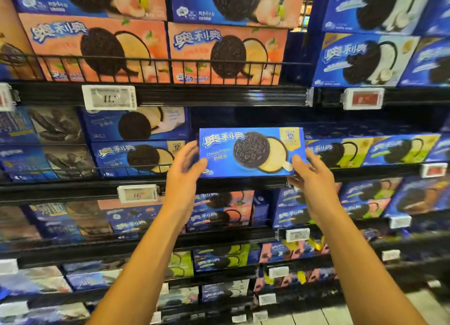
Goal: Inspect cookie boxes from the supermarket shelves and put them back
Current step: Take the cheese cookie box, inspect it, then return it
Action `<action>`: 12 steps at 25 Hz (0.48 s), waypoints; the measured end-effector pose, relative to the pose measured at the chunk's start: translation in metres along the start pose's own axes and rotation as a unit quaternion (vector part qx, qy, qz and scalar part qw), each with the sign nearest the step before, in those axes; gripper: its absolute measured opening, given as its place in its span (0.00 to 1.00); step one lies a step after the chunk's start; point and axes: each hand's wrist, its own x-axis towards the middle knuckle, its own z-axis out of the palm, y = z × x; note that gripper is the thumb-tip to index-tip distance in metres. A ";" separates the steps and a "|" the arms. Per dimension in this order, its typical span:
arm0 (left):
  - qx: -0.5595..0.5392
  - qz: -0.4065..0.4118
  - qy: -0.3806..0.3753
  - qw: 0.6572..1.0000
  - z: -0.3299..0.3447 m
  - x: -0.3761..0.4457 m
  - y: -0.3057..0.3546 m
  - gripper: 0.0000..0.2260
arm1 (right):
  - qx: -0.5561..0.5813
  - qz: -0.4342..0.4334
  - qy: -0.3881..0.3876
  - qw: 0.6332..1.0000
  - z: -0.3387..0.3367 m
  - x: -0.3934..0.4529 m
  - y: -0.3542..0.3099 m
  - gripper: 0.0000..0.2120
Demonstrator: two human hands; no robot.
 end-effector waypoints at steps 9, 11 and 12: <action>-0.134 -0.047 -0.023 0.990 -0.024 -0.072 -0.028 0.25 | 0.091 0.042 -0.055 0.993 -0.039 -0.067 0.017 0.24; -0.131 -0.053 -0.017 0.990 -0.020 -0.091 -0.030 0.24 | 0.118 0.056 -0.055 0.990 -0.051 -0.084 0.023 0.28; -0.128 -0.061 -0.013 0.990 -0.016 -0.099 -0.030 0.24 | 0.125 0.065 -0.048 0.989 -0.057 -0.092 0.027 0.28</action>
